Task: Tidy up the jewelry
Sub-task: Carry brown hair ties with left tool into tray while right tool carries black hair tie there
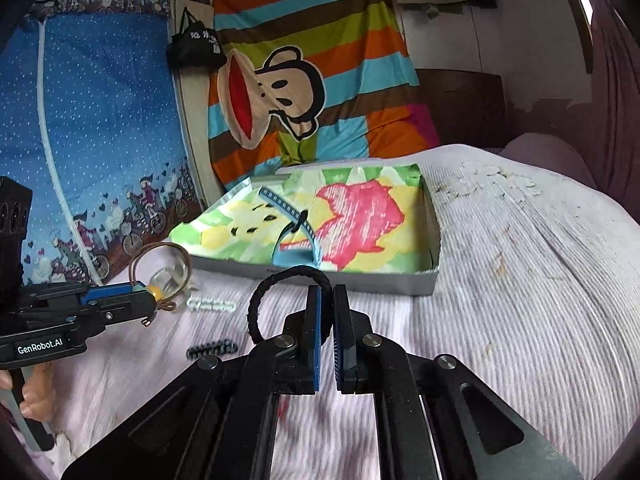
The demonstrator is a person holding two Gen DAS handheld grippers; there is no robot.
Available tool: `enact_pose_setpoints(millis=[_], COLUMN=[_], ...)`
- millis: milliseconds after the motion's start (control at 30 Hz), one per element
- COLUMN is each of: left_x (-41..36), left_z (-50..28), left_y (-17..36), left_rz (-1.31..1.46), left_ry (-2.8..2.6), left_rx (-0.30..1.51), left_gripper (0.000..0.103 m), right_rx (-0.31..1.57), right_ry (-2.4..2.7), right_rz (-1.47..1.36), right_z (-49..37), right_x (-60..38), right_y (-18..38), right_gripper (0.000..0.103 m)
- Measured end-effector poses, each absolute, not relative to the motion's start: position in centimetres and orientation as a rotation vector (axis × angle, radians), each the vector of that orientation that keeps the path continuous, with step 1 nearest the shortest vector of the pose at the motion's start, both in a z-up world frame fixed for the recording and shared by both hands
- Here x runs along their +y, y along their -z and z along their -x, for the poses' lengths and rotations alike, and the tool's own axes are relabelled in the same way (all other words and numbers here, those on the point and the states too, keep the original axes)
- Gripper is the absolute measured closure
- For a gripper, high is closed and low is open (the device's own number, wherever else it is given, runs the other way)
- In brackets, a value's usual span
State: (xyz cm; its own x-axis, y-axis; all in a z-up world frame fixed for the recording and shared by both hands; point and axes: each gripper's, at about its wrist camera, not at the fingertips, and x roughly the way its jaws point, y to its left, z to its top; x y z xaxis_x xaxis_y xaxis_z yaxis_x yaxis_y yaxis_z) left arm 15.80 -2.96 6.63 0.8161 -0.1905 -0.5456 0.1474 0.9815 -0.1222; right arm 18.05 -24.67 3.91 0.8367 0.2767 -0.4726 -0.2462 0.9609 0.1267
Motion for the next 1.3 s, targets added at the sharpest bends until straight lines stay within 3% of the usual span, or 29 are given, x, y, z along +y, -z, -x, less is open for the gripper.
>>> enact_pose_setpoints(millis=[200,533,967,1067,1133,1167,1233,1300], left_x=[-2.1,-1.8,-2.1,-1.8,-1.8,-1.7,-1.7,-1.5], left_z=[-20.9,-28.6,-28.8,-28.2,-27.6,-27.2,-26.5,-25.6], left_y=[-7.6,-3.2,-1.9,-2.1,-2.4,-2.6,-3.0,-3.2], left_rz=[0.109,0.17,0.145,0.155,0.149,0.145,0.137,0.135], left_ry=[0.082,0.073,0.054,0.054,0.046,0.04,0.047,0.048], left_rx=[0.534,0.775,0.812,0.786,0.748,0.724,0.695,0.67], left_gripper=[0.081,0.081,0.08,0.066,0.039,0.037,0.037,0.036], right_rx=[0.453,0.611,0.691,0.689,0.683,0.679,0.657,0.629], right_ry=[-0.184,-0.129,-0.148,-0.147,-0.148,-0.147,-0.15,-0.15], right_rz=[-0.079,-0.072,-0.057,-0.062,-0.063,-0.064,-0.069,-0.073], right_z=[-22.9,-30.4,-31.7,-31.7,-31.5,-31.3,-30.9,-30.3], right_x=[-23.9,-22.0,-21.5,-21.8,-22.0,-22.1,-22.3,-22.5], right_y=[-5.1,-2.0,1.0,1.1,1.0,1.0,0.9,0.6], right_gripper=[0.098,0.098,0.097,0.096,0.092,0.089,0.073,0.069])
